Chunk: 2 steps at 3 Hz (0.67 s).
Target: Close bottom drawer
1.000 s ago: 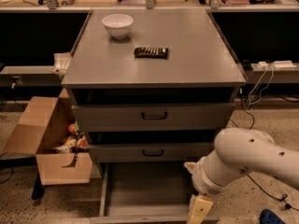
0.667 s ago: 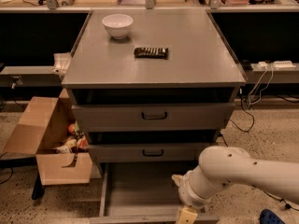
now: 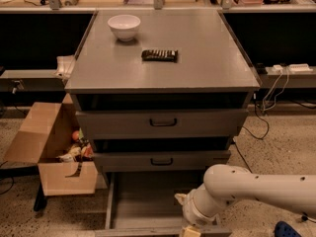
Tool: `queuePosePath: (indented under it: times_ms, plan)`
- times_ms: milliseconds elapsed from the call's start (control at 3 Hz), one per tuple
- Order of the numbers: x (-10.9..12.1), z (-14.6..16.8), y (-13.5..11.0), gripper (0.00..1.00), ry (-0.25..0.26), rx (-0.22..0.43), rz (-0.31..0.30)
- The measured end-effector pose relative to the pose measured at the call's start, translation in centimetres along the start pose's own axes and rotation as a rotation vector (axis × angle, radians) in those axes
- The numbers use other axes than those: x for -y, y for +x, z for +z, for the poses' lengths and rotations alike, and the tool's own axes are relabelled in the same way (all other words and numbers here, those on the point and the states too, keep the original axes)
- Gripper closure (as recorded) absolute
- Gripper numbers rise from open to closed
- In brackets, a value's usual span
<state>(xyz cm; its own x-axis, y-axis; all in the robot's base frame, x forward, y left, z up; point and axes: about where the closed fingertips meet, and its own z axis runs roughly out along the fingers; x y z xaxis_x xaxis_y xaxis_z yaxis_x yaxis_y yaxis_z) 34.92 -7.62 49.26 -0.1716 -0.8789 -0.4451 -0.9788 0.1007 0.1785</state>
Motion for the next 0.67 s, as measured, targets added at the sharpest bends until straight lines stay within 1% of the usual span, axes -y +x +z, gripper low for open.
queuePosePath:
  times_ms: [333, 667]
  plan:
    - [0.5, 1.7, 0.7, 0.00, 0.001, -0.011, -0.005]
    - [1.2, 6.4, 2.3, 0.00, -0.014, -0.050, -0.028]
